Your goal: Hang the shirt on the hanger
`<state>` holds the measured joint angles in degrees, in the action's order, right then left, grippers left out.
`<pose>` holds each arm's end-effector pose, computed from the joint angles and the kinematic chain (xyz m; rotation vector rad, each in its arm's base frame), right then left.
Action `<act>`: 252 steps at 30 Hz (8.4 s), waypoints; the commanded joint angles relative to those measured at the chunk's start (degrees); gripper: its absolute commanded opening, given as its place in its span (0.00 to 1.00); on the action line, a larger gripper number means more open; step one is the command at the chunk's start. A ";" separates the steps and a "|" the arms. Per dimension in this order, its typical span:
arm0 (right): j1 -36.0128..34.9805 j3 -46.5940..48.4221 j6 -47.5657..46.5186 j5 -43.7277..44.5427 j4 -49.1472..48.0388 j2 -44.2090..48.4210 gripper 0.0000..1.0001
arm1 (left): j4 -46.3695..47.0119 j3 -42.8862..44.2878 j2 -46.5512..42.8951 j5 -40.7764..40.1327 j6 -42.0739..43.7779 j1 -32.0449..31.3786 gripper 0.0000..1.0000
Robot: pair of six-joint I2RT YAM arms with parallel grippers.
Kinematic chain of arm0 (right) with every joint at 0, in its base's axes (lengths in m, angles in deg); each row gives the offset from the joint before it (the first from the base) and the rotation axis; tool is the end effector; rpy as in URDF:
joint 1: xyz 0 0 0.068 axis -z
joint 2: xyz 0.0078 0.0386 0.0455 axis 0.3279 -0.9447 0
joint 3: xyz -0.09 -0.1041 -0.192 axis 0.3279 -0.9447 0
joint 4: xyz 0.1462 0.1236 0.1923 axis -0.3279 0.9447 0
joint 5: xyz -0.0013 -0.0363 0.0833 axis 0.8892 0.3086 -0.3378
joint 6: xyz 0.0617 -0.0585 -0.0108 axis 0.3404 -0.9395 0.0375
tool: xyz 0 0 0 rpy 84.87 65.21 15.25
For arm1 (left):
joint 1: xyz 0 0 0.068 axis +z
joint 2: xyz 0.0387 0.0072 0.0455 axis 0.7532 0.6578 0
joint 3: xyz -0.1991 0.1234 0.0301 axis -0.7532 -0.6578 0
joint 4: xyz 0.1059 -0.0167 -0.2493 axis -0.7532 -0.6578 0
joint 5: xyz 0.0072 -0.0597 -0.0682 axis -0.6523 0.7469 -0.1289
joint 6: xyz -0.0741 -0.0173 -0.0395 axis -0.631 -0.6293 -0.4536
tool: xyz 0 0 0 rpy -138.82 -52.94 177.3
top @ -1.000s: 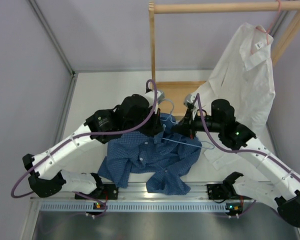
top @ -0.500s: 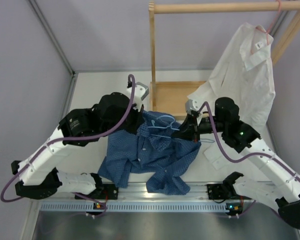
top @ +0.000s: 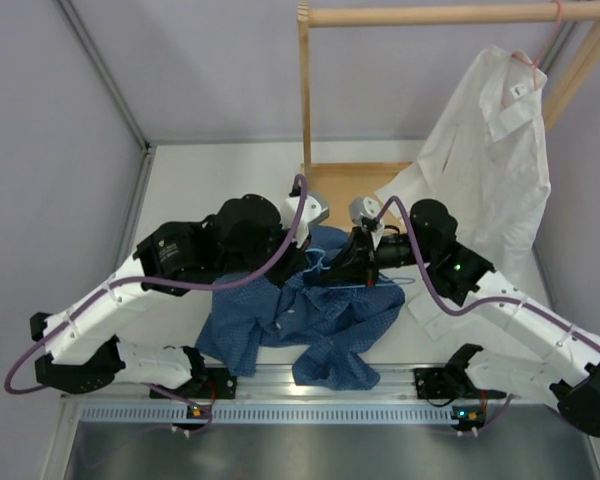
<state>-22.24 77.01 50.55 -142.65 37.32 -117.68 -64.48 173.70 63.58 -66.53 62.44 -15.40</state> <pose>0.1710 0.2332 0.3219 -1.2570 1.3669 1.3894 0.1228 -0.2434 0.4005 1.0209 2.0495 -0.6254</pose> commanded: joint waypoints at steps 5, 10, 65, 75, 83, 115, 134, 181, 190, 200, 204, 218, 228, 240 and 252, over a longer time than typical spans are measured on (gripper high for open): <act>-2.12 -4.82 5.17 23.89 -15.82 5.34 0.00 | 5.44 -0.62 -4.71 -18.72 -6.55 -2.35 0.00; -2.12 -7.64 5.97 24.53 -17.24 8.33 0.00 | 5.61 -0.45 -4.89 -22.25 -8.23 -2.35 0.00; -1.07 -17.57 12.31 21.98 -22.35 22.21 0.00 | 24.79 -6.79 -3.76 15.65 30.09 -0.70 0.92; -0.71 -15.03 8.26 16.71 -17.06 24.15 0.00 | 20.82 -5.45 -2.95 51.28 27.10 14.70 0.81; -0.71 -12.48 6.76 15.04 -14.86 23.01 0.00 | 20.82 -6.24 0.21 58.50 25.78 14.70 0.71; -0.71 -11.51 4.22 10.20 -10.73 20.11 0.02 | 38.04 -17.32 -3.73 54.73 18.40 14.70 0.00; -0.63 -8.96 19.20 65.48 23.11 34.26 0.99 | 36.29 -21.98 -13.67 15.89 12.70 14.70 0.00; -9.94 -39.90 63.53 48.25 -25.22 20.11 0.44 | 46.83 -34.45 -21.14 3.04 -0.41 14.70 0.00; -13.72 -42.71 66.79 53.08 -29.36 16.94 0.41 | 48.77 -35.95 -22.55 0.85 -0.50 14.70 0.00; -14.42 -41.57 66.53 57.49 -31.64 15.02 0.37 | 50.88 -38.76 -23.96 3.40 -1.03 14.70 0.00; -14.42 -41.04 67.49 55.82 -36.81 11.15 0.34 | 51.58 -39.47 -24.92 3.31 -1.12 14.70 0.00; -16.27 -39.99 69.08 54.24 -38.51 11.14 0.30 | 51.49 -41.05 -26.33 1.02 -0.32 14.70 0.00; -16.45 -39.64 67.67 59.15 -33.06 13.69 0.20 | 51.85 -40.70 -26.07 2.60 -0.76 14.70 0.00; -15.04 -36.21 61.61 63.55 -25.77 11.76 0.00 | 51.50 -40.96 -27.73 2.70 -0.41 14.70 0.00; 10.70 -30.94 50.80 43.43 -21.02 10.01 0.00 | 45.96 -42.19 -32.39 9.63 -3.49 14.70 0.00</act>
<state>-15.58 41.39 106.03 -92.36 14.17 -106.24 -19.39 132.07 32.17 -60.34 60.52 -0.67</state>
